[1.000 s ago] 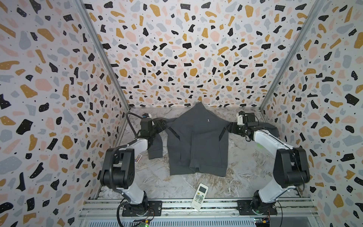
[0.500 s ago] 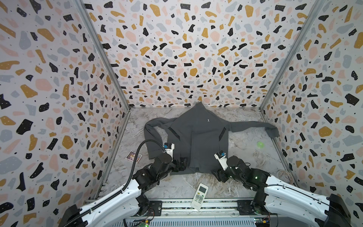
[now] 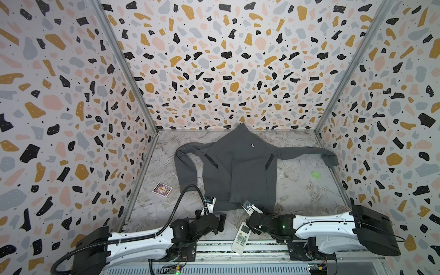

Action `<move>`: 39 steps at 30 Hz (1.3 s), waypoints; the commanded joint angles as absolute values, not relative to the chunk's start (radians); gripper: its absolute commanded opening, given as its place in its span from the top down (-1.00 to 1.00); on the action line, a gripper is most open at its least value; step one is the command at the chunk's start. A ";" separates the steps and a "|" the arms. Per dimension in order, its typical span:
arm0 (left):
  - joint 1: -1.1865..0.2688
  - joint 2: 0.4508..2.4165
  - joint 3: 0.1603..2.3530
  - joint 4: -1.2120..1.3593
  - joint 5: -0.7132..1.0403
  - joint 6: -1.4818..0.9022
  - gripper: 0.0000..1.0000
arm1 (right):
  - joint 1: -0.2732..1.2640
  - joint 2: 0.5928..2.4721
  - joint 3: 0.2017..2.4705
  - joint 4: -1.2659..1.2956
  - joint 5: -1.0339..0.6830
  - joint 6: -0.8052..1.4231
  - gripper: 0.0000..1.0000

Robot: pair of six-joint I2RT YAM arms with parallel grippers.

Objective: Zip up the jacket

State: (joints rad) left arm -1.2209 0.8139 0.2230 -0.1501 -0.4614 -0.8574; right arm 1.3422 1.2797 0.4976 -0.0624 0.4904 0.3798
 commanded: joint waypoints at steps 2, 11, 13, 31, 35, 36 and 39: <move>-1.227 0.802 0.218 -0.086 -0.527 -0.836 -0.89 | 1.342 1.292 0.543 0.052 0.604 0.345 -0.42; -1.232 0.757 0.145 0.062 -0.504 -0.716 -0.81 | 1.259 1.372 0.566 0.147 0.537 0.290 -0.27; -1.235 0.723 0.134 0.071 -0.507 -0.703 -0.82 | 1.261 1.371 0.571 0.159 0.496 0.277 -0.30; -1.234 0.690 0.136 0.137 -0.561 -0.566 -0.83 | 1.169 1.471 0.670 -0.039 0.603 0.400 0.68; -1.233 0.690 0.146 0.182 -0.568 -0.482 -0.82 | 1.175 1.446 0.750 -0.253 0.697 0.401 1.00; -1.233 0.695 0.150 0.193 -0.566 -0.461 -0.82 | 1.179 1.435 0.759 -0.291 0.716 0.402 1.00; -1.235 0.725 0.165 0.224 -0.550 -0.390 -0.81 | 1.189 1.386 0.777 -0.388 0.746 0.417 1.00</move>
